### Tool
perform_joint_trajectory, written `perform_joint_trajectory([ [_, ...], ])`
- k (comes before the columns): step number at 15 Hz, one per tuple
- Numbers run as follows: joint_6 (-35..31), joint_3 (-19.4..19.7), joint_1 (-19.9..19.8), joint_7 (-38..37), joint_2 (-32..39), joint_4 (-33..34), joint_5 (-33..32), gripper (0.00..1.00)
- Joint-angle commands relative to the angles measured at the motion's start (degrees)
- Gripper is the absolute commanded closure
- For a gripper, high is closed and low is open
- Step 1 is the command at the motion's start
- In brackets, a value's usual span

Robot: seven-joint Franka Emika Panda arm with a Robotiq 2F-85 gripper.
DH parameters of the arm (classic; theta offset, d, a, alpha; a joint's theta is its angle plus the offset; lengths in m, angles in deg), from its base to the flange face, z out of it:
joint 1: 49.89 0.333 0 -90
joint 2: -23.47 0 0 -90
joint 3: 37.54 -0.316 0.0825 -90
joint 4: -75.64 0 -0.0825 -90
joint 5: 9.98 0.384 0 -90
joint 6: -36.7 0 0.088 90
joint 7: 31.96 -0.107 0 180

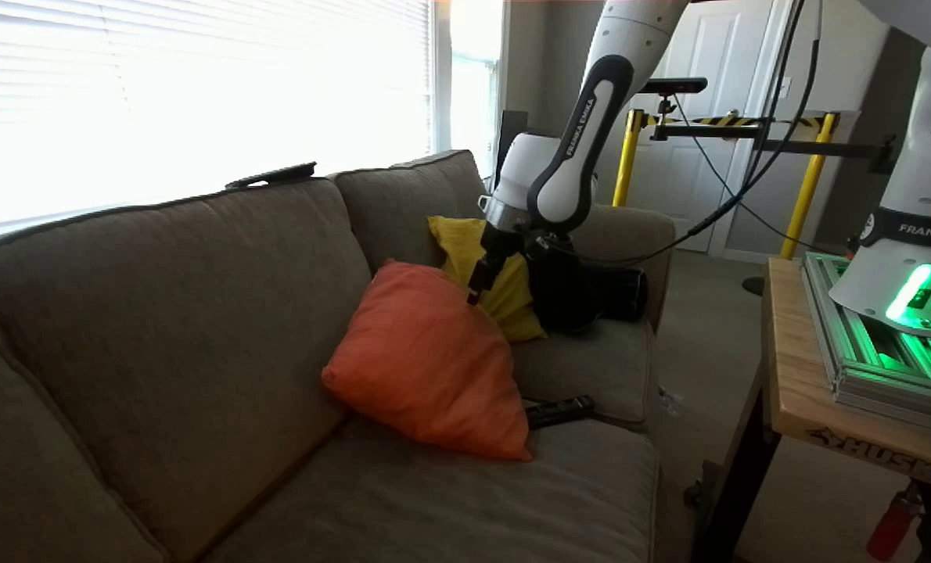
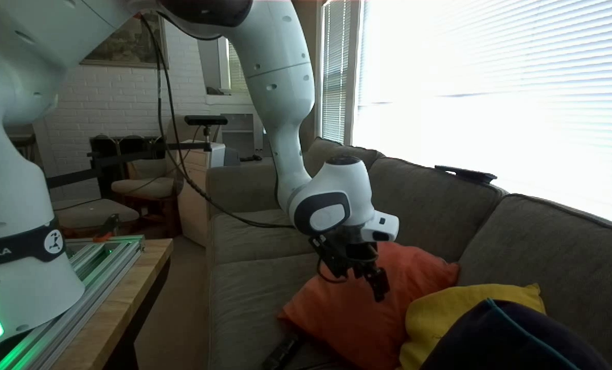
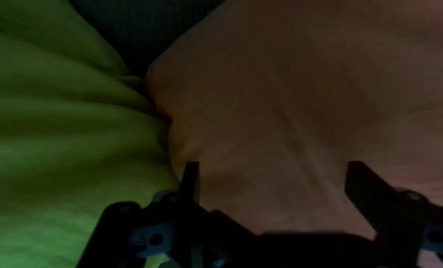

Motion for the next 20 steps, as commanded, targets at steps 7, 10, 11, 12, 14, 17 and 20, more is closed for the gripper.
perform_joint_trajectory([
  [7, -5.69, -9.89, -9.71, 5.21, 12.85, 9.29, -0.99, 0.41],
  [10, -4.78, -9.39, -9.09, 4.55, 13.65, 10.77, -0.24, 0.62],
  [11, -4.12, -8.09, -7.77, 4.01, 13.19, 10.86, 0.25, 0.69],
  [12, -3.49, -6.62, -6.19, 3.40, 12.29, 10.64, 0.79, 0.75],
  [14, -2.11, -4.33, -3.79, 2.75, 9.63, 8.94, 1.30, 0.89],
  [17, 5.38, -3.42, -2.10, 1.93, 3.20, 4.51, 1.49, 1.00],
  [20, 15.99, -2.50, -0.84, 2.09, -2.27, 2.68, 1.31, 0.99],
])
